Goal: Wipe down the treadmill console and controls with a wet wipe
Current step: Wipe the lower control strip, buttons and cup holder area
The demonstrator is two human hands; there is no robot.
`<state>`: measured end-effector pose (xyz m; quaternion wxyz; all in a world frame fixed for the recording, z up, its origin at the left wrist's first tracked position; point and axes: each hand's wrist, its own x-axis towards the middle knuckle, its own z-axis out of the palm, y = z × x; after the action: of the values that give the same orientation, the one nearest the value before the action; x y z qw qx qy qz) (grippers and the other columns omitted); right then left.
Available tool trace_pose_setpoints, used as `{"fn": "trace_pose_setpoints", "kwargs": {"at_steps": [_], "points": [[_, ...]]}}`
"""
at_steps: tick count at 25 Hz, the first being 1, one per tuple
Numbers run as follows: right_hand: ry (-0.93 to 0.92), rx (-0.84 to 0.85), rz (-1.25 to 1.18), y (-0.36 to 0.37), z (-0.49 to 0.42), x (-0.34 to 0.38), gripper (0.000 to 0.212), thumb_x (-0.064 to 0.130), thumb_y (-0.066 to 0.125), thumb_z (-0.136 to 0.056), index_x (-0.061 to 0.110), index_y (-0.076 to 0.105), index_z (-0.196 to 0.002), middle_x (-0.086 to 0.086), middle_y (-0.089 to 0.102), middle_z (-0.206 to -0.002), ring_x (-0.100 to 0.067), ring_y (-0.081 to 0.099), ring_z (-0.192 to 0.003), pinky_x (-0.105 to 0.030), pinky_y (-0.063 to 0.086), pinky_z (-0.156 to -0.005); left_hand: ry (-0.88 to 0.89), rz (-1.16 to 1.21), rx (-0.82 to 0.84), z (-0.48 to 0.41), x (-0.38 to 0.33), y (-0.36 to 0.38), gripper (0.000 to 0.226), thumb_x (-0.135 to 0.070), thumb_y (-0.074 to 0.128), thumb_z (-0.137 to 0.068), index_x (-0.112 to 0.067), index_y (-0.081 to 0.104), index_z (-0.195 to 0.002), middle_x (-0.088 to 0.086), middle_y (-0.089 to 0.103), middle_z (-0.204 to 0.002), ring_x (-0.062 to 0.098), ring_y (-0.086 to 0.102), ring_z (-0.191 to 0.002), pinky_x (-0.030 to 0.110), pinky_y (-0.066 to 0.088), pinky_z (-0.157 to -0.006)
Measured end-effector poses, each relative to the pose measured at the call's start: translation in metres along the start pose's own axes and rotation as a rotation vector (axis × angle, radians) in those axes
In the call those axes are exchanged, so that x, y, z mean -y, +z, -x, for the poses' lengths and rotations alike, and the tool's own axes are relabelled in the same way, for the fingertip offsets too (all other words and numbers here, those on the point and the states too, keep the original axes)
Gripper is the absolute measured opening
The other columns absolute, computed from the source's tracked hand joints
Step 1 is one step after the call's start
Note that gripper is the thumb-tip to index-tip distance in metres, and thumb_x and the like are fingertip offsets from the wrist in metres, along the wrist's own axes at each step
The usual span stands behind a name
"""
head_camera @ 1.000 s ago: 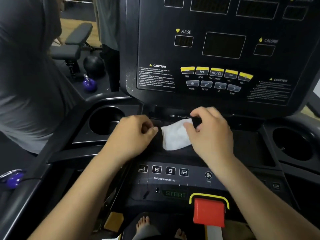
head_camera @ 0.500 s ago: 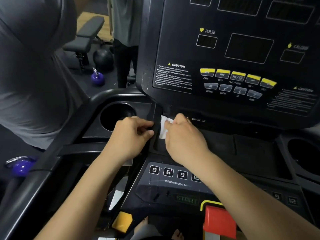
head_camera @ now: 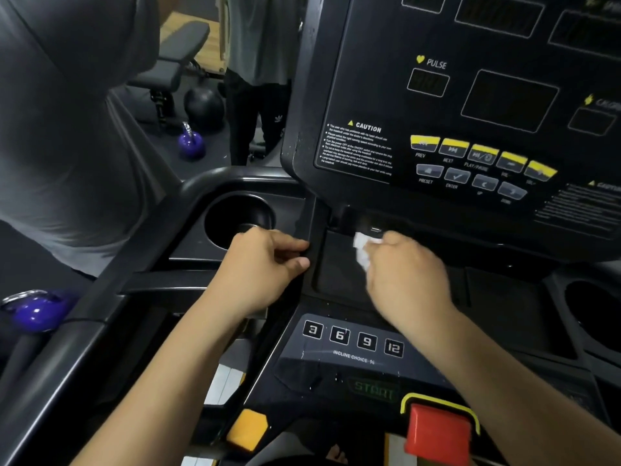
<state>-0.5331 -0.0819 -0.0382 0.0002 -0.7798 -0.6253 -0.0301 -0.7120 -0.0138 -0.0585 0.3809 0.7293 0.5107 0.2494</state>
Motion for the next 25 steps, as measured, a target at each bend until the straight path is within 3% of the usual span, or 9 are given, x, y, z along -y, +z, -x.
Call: {"fn": "trace_pose_setpoints", "kwargs": {"at_steps": [2, 4, 8, 12, 14, 16, 19, 21, 25], "points": [[-0.165, 0.006, -0.084, 0.002, -0.012, 0.02, 0.023, 0.022, 0.044, -0.096, 0.025, 0.064, -0.11, 0.0, 0.047, -0.097, -0.028, 0.058, -0.095, -0.03, 0.037, -0.066, 0.001, 0.021, 0.006, 0.001, 0.002, 0.0, 0.025, -0.018, 0.078, -0.082, -0.022, 0.076, -0.106, -0.008, 0.074, -0.1, 0.002, 0.069, -0.087, 0.014, 0.051, -0.087], [-0.227, 0.022, -0.152, 0.001, -0.024, 0.021, 0.027, 0.025, 0.041, -0.1, 0.023, 0.064, -0.113, 0.0, 0.053, -0.106, -0.027, 0.059, -0.095, -0.032, 0.045, -0.073, 0.006, 0.01, -0.005, 0.002, 0.003, 0.001, 0.025, -0.019, 0.078, -0.082, -0.023, 0.076, -0.107, -0.01, 0.073, -0.103, 0.001, 0.069, -0.087, 0.009, 0.048, -0.083], [-0.081, 0.003, -0.199, 0.006, -0.008, -0.015, 0.028, 0.024, 0.046, -0.096, 0.027, 0.068, -0.113, 0.0, 0.057, -0.105, -0.029, 0.061, -0.092, -0.039, 0.052, -0.08, 0.007, 0.014, -0.007, 0.003, 0.005, 0.002, 0.026, -0.019, 0.079, -0.081, -0.022, 0.076, -0.107, -0.01, 0.072, -0.101, -0.001, 0.068, -0.085, 0.001, 0.045, -0.077], [-0.052, -0.032, -0.104, 0.006, -0.008, -0.008, 0.022, 0.024, 0.047, -0.094, 0.027, 0.067, -0.103, 0.002, 0.056, -0.103, -0.025, 0.059, -0.096, -0.03, 0.043, -0.067, 0.013, 0.014, -0.008, 0.002, 0.004, 0.002, 0.026, -0.019, 0.078, -0.082, -0.02, 0.076, -0.108, -0.006, 0.075, -0.099, 0.003, 0.07, -0.085, 0.016, 0.052, -0.085], [-0.178, -0.055, -0.073, 0.002, -0.014, 0.018, 0.017, 0.019, 0.05, -0.092, 0.029, 0.06, -0.101, 0.003, 0.051, -0.099, -0.022, 0.054, -0.101, -0.028, 0.033, -0.061, 0.036, -0.021, -0.007, 0.004, 0.002, 0.003, 0.027, -0.017, 0.075, -0.084, -0.019, 0.075, -0.111, -0.005, 0.074, -0.104, 0.004, 0.069, -0.088, 0.009, 0.048, -0.084], [-0.239, -0.038, -0.056, 0.0, -0.017, 0.024, 0.018, 0.016, 0.05, -0.092, 0.029, 0.058, -0.102, 0.002, 0.052, -0.103, -0.021, 0.052, -0.105, -0.029, 0.033, -0.066, 0.065, -0.067, -0.023, 0.007, 0.001, 0.004, 0.028, -0.015, 0.073, -0.086, -0.018, 0.074, -0.114, -0.005, 0.073, -0.11, 0.004, 0.067, -0.095, -0.005, 0.037, -0.08], [-0.121, -0.017, 0.03, -0.004, -0.008, -0.006, 0.022, 0.021, 0.047, -0.095, 0.029, 0.063, -0.107, 0.004, 0.056, -0.106, -0.022, 0.058, -0.101, -0.029, 0.03, -0.068, 0.091, -0.088, -0.049, 0.011, 0.001, 0.004, 0.028, -0.014, 0.072, -0.087, -0.016, 0.073, -0.114, -0.003, 0.072, -0.115, 0.004, 0.064, -0.102, -0.01, 0.03, -0.08], [-0.067, 0.001, 0.065, -0.004, -0.005, -0.013, 0.023, 0.022, 0.046, -0.095, 0.028, 0.065, -0.106, 0.003, 0.056, -0.104, -0.023, 0.06, -0.096, -0.028, 0.032, -0.065, 0.105, -0.126, -0.069, 0.011, -0.001, 0.006, 0.028, -0.014, 0.07, -0.087, -0.015, 0.073, -0.115, -0.002, 0.072, -0.116, 0.009, 0.066, -0.105, -0.007, 0.03, -0.084], [-0.242, 0.037, -0.051, -0.004, -0.022, 0.013, 0.021, 0.02, 0.048, -0.096, 0.026, 0.062, -0.11, 0.001, 0.053, -0.106, -0.023, 0.056, -0.101, -0.03, 0.039, -0.069, 0.138, -0.168, -0.085, 0.014, -0.003, 0.01, 0.028, -0.015, 0.068, -0.088, -0.014, 0.072, -0.116, -0.001, 0.071, -0.118, 0.014, 0.065, -0.11, 0.006, 0.035, -0.092]]}}
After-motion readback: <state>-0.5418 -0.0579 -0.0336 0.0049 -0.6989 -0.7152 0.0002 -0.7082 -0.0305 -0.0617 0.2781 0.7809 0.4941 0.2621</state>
